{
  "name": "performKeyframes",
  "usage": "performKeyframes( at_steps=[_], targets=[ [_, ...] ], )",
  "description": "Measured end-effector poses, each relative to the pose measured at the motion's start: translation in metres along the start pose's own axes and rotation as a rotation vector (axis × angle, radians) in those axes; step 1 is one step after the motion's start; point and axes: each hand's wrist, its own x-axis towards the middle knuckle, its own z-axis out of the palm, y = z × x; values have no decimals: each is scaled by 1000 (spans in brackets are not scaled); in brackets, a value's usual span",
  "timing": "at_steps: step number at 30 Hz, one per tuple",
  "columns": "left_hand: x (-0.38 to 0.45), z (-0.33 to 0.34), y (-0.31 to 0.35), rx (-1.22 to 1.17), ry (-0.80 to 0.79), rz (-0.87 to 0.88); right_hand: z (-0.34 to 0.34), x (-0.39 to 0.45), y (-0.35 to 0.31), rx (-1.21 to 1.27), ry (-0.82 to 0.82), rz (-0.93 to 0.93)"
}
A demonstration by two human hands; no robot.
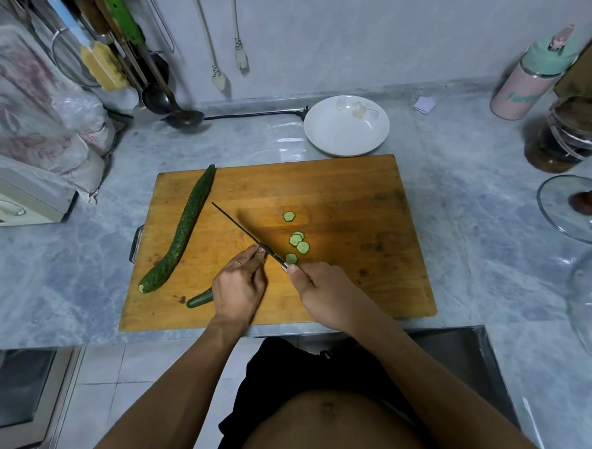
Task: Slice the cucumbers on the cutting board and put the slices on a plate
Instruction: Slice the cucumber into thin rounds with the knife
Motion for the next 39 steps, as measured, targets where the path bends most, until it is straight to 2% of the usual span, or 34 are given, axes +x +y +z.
performKeyframes(
  at_steps=[16, 24, 27, 30, 32, 33, 35, 37, 39],
  targets=[
    [1, -2, 2, 2, -9, 10, 18, 21, -2, 34, 79, 2],
    [5, -5, 2, -94, -30, -50, -6, 24, 9, -26, 49, -8],
    [12, -15, 8, -245, -30, -158, -17, 21, 14, -77, 51, -83],
    [19, -37, 19, -383, 185, -208, -30, 15, 23, -131, 105, -188],
    [22, -54, 30, -392, 368, -147, -38, 12, 28, -218, 130, -196],
    [24, -61, 36, -388, 408, -85, -41, 11, 29, -277, 136, -182],
    [30, -70, 46, -366, 321, 80, -45, 9, 28, -400, 163, -168],
    [36, -70, 54, -311, 47, 208, -47, 7, 28, -482, 173, -165],
    [43, -62, 59, -221, -200, 227, -45, 4, 27, -562, 149, -170]
  ],
)
